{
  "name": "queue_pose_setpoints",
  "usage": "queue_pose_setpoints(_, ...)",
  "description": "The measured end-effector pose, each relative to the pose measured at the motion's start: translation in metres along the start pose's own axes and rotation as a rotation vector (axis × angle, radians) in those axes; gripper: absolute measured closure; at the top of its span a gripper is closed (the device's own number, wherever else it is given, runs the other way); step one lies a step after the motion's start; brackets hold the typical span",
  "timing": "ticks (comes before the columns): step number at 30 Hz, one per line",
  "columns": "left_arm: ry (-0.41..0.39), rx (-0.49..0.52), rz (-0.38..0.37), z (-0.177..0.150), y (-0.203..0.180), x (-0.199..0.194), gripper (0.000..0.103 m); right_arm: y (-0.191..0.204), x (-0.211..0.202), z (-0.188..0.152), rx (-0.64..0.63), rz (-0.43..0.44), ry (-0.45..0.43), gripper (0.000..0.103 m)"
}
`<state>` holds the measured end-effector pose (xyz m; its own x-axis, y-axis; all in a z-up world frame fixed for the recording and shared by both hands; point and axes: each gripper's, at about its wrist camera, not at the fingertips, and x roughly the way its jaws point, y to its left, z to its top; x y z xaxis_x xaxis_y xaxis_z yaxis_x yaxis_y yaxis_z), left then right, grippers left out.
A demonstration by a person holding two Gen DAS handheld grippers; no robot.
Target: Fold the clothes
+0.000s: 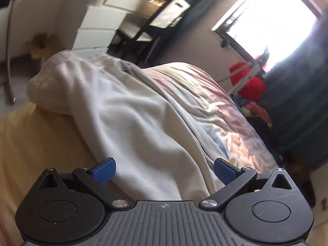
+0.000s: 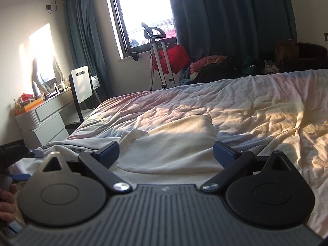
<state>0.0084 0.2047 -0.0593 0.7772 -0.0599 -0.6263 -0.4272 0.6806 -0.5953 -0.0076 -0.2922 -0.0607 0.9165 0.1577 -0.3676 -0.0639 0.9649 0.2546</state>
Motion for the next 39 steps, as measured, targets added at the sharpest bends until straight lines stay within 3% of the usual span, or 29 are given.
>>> queue_pose_setpoints(3, 0.079, -0.242, -0.012, 0.03, 0.046, 0.022, 0.0, -0.002, 0.009, -0.003, 0.008, -0.004, 0.029, 0.003)
queue_pose_setpoints(6, 0.146, -0.498, -0.124, 0.052, 0.089, 0.052, 0.0, 0.001, 0.021, -0.009, 0.002, -0.002, 0.076, 0.003)
queue_pose_setpoints(9, 0.177, -0.618, -0.155, 0.059, 0.112, 0.065, 0.0, 0.006, 0.033, -0.014, -0.017, 0.01, 0.115, 0.003)
queue_pose_setpoints(12, 0.159, -0.566, -0.189, 0.054, 0.114, 0.052, 0.0, 0.009, 0.044, -0.017, -0.028, 0.015, 0.151, 0.003)
queue_pose_setpoints(16, 0.081, -0.516, -0.165, 0.038, 0.112, 0.021, 0.0, 0.011, 0.058, -0.02, -0.018, 0.022, 0.193, 0.003)
queue_pose_setpoints(20, -0.009, -0.434, -0.023, 0.036, 0.101, 0.004, 0.0, 0.012, 0.068, -0.021, -0.026, 0.022, 0.209, 0.003)
queue_pose_setpoints(22, -0.025, -0.411, 0.034, 0.036, 0.097, 0.005, 0.0, 0.012, 0.073, -0.022, -0.03, 0.012, 0.206, 0.003)
queue_pose_setpoints(26, -0.068, -0.435, 0.062, 0.047, 0.096, 0.022, 0.0, 0.013, 0.09, -0.021, -0.043, -0.012, 0.193, 0.003)
queue_pose_setpoints(32, -0.154, -0.386, 0.11, 0.069, 0.087, 0.046, 0.001, 0.025, 0.123, -0.026, -0.145, -0.049, 0.192, 0.004)
queue_pose_setpoints(34, -0.175, -0.402, 0.115, 0.075, 0.089, 0.054, 0.007, 0.024, 0.131, -0.032, -0.151, -0.047, 0.227, 0.004)
queue_pose_setpoints(36, -0.19, -0.424, 0.135, 0.079, 0.094, 0.056, 0.027, 0.023, 0.138, -0.037, -0.158, -0.045, 0.259, 0.003)
queue_pose_setpoints(39, -0.198, -0.445, 0.156, 0.083, 0.103, 0.058, 0.037, 0.023, 0.142, -0.043, -0.179, -0.053, 0.286, 0.003)
